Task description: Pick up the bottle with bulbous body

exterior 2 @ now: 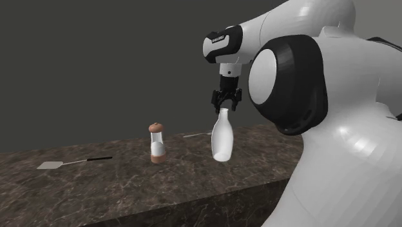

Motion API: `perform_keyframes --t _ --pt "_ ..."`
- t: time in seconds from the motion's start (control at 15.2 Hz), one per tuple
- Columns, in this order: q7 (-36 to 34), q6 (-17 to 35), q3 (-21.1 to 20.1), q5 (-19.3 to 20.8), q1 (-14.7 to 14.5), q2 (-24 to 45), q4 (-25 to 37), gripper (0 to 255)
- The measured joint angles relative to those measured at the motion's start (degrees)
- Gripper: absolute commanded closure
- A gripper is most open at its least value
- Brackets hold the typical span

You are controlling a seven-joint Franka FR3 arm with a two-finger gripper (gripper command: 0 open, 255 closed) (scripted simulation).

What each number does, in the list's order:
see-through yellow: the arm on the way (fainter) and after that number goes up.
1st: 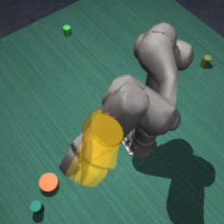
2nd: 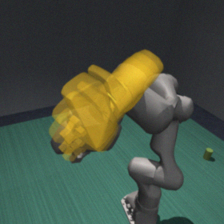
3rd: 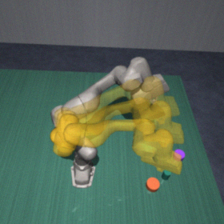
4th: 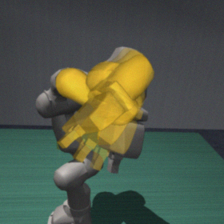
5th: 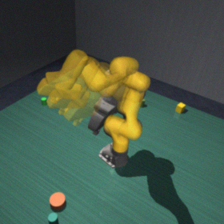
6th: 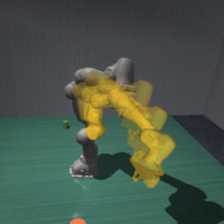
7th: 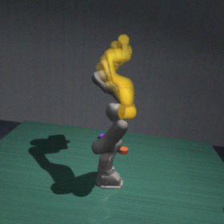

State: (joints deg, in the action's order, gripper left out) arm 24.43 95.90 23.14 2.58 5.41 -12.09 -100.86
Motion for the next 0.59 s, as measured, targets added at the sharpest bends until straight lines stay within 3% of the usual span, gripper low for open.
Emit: perform_keyframes --t 0.26,0.33,0.59 --pt "0.02 2.9 0.08 0.22 0.12 -0.48 -3.33 0" --pt "0.0 3.28 0.07 0.25 0.13 -0.56 -3.79 255" --pt "-0.03 3.71 0.06 0.31 0.15 -0.75 -4.2 255"
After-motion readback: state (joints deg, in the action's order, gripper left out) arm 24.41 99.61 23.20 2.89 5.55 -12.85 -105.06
